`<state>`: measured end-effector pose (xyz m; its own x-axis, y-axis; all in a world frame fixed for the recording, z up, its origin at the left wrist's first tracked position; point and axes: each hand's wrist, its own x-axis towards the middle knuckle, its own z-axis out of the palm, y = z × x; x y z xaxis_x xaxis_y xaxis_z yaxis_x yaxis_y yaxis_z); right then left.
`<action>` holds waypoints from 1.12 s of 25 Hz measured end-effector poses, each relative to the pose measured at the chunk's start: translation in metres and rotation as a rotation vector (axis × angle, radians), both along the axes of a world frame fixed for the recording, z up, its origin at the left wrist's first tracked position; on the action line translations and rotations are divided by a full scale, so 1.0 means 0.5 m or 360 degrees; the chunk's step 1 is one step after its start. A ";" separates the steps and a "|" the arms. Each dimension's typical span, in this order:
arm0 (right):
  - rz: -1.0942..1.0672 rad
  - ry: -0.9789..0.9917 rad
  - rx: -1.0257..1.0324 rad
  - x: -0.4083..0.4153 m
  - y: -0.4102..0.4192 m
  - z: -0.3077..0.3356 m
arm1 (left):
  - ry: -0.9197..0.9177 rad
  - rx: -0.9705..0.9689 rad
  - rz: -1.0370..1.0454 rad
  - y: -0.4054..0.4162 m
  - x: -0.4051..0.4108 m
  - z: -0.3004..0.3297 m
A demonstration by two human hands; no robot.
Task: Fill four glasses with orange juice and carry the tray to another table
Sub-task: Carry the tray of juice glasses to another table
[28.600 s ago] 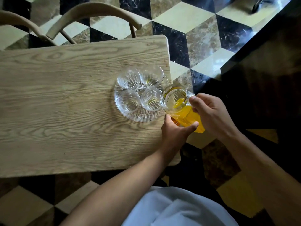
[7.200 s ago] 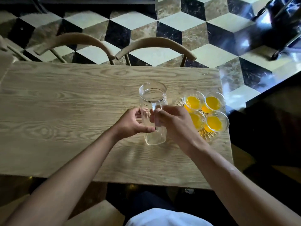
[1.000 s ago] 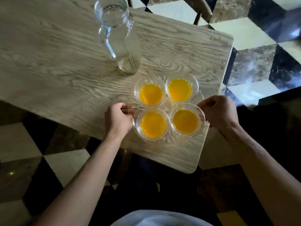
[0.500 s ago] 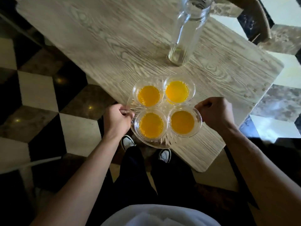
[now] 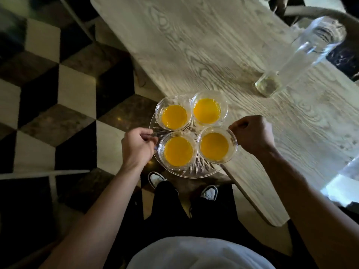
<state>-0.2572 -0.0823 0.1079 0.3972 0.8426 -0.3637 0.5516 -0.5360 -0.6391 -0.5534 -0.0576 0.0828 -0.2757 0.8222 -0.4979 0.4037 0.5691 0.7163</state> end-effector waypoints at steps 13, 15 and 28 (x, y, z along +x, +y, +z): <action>0.0366 -0.0036 0.0043 -0.342 0.198 0.022 | 0.0201 0.0080 0.0275 0.055 -0.334 0.048; 0.0386 -0.0021 0.0030 -0.384 0.220 0.024 | 0.0214 0.0089 0.0333 0.053 -0.373 0.050; 0.0780 -0.0046 0.0045 -0.621 0.358 0.012 | 0.0205 0.0068 0.0682 0.070 -0.585 0.041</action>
